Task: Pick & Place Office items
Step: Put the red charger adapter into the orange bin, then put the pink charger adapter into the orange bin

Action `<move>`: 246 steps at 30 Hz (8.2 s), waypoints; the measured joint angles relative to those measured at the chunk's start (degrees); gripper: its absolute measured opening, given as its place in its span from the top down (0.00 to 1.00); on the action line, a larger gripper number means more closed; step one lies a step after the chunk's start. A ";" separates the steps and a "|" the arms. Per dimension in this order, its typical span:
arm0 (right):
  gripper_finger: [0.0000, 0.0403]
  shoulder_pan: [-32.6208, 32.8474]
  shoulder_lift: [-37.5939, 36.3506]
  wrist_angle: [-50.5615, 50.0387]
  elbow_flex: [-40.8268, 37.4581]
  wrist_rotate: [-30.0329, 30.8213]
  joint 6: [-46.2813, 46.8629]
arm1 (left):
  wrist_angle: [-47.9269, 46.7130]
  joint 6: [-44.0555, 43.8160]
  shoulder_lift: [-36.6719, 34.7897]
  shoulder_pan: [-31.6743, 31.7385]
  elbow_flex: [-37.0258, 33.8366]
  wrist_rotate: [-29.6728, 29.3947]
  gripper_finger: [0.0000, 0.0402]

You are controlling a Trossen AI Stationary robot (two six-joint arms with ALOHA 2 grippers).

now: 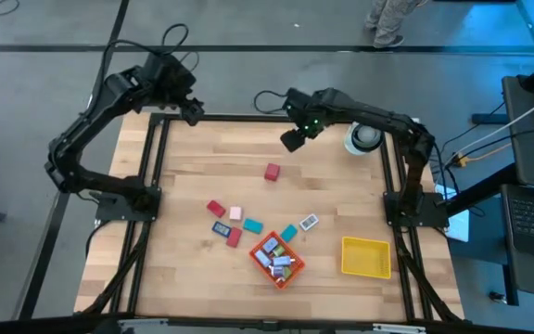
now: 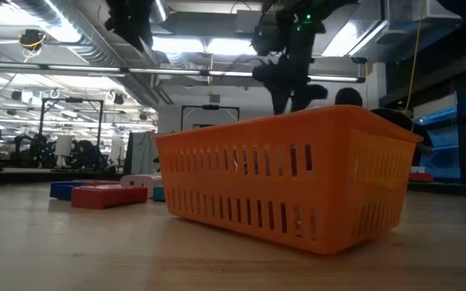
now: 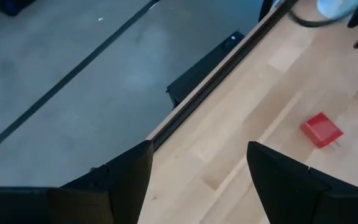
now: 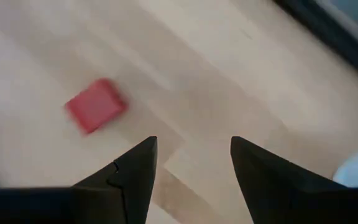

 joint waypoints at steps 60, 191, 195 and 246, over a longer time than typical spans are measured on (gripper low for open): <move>0.18 8.83 19.77 12.83 0.08 -5.69 60.98 | 8.74 16.06 17.45 4.04 -0.07 16.77 0.36; 0.45 45.82 8.64 25.59 -2.41 -7.19 64.20 | 10.08 13.01 17.64 15.82 0.00 18.99 0.36; 0.47 45.82 9.51 25.62 -2.45 -6.57 65.34 | 10.10 13.03 17.64 15.82 0.00 20.17 0.36; 0.26 20.12 -11.08 17.61 -2.43 8.11 20.51 | 10.12 26.02 17.44 -25.22 -26.35 14.20 0.35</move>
